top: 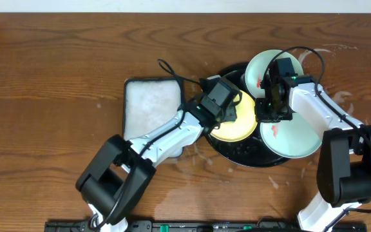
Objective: Clean dirty plates on tray and stack at the side
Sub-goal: 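Scrub the yellow plate again with the sponge in the left gripper, then lift the sponge off the plate and return it to the foam tray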
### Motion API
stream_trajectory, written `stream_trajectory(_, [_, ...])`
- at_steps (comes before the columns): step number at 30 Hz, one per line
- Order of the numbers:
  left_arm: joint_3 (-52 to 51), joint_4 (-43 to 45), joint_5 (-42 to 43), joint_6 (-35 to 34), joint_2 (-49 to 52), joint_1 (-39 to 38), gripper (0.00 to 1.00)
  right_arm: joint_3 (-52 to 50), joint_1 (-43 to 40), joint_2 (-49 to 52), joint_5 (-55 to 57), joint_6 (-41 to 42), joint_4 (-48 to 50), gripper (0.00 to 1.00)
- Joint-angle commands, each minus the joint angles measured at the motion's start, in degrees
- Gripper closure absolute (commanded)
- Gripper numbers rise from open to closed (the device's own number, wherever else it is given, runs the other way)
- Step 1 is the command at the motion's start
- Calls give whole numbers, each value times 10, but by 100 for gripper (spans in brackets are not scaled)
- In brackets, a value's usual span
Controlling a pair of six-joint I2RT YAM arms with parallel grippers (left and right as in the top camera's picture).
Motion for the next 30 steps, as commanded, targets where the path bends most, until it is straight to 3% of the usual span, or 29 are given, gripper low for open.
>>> stream_trajectory(1, [-3,11,10,-21,15,-7,92,-2,-5,2,-11,-1,4,99])
stream_trajectory(7, [-3,61,10,-23,56,-18,92,-2,-5,2,-11,2,4,99])
stream_trajectory(12, [-3,52,2,-26,89,-17,92,-2,-5,2,-11,2,2,99])
stream_trajectory(17, [-2,-27,-111,-18,91,-17,92,-2,-5,2,-11,1,2,99])
stream_trajectory(21, [-2,-76,-194,38,86,-13,92,-2,-5,2,-11,1,1,99])
stream_trajectory(30, [0,-96,-251,67,23,10,92,-2,-5,2,-11,1,-2,99])
